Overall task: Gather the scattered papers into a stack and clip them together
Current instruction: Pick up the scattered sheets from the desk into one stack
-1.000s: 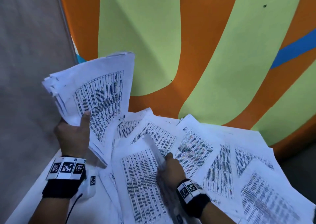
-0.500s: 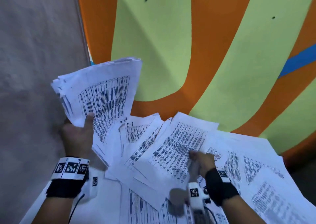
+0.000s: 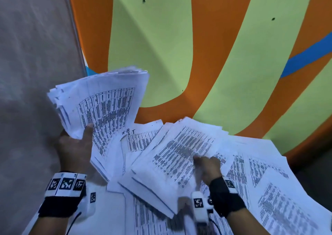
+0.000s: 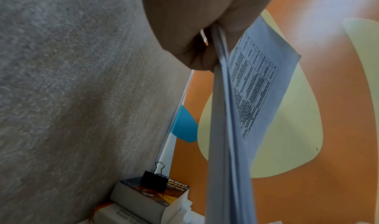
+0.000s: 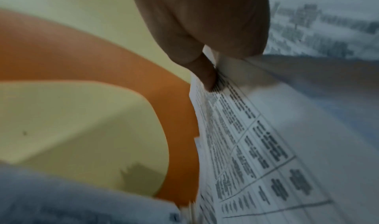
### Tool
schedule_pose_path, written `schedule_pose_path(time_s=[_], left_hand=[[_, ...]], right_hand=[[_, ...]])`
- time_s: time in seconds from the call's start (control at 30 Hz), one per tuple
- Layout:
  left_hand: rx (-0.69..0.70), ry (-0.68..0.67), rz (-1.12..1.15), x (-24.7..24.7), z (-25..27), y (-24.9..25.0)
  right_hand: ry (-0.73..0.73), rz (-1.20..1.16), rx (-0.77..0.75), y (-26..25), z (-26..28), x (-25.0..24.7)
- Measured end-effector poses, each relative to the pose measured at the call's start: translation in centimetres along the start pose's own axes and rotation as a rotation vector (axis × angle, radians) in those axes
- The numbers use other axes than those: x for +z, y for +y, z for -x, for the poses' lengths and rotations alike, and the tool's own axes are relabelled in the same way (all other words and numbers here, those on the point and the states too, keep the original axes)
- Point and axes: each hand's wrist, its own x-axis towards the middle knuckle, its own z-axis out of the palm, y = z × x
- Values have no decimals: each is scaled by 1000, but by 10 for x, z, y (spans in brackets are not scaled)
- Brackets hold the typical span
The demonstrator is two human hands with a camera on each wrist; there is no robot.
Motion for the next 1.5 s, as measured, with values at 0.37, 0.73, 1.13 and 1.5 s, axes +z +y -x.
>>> schedule_pose_path(time_s=[0.37,0.73,1.13,1.5], left_hand=[[39,-25,47,12,0,-4],[30,-124,37,28,15,6],[-70,-245,93,74,2,23],[-243,-745,174,111,48,31]], right_hand=[[276,-85,193,14,-21,-99],[288,-158,14,9,-31,-80],[113,-133,-702,-109,13,-174],[-471,-462,-260,-86,-7,-159]])
